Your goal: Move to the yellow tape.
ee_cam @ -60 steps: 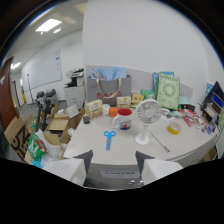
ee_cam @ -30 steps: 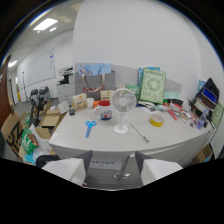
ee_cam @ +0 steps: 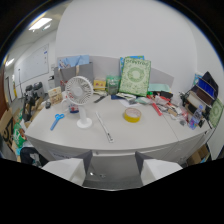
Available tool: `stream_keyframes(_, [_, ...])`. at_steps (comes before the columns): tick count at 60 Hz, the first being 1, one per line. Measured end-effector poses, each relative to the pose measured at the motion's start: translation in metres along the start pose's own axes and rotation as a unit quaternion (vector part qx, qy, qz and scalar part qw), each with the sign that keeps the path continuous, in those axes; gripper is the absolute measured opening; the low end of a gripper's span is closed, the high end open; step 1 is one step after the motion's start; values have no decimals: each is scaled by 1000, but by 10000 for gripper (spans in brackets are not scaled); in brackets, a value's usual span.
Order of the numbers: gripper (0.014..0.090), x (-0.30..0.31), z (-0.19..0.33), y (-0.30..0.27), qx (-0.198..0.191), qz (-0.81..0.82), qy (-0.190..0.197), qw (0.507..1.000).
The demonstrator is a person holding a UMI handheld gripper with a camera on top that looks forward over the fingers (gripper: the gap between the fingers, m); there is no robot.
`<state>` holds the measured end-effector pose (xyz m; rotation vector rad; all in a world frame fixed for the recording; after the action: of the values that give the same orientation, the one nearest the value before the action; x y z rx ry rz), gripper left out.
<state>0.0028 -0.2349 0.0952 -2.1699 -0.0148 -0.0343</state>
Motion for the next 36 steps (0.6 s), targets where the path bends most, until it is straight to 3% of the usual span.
stream_keyframes(15, [847, 56, 85, -19, -7, -21, -11, 1000])
stream_keyframes(36, [840, 79, 204, -39, -18, -29, -31, 999])
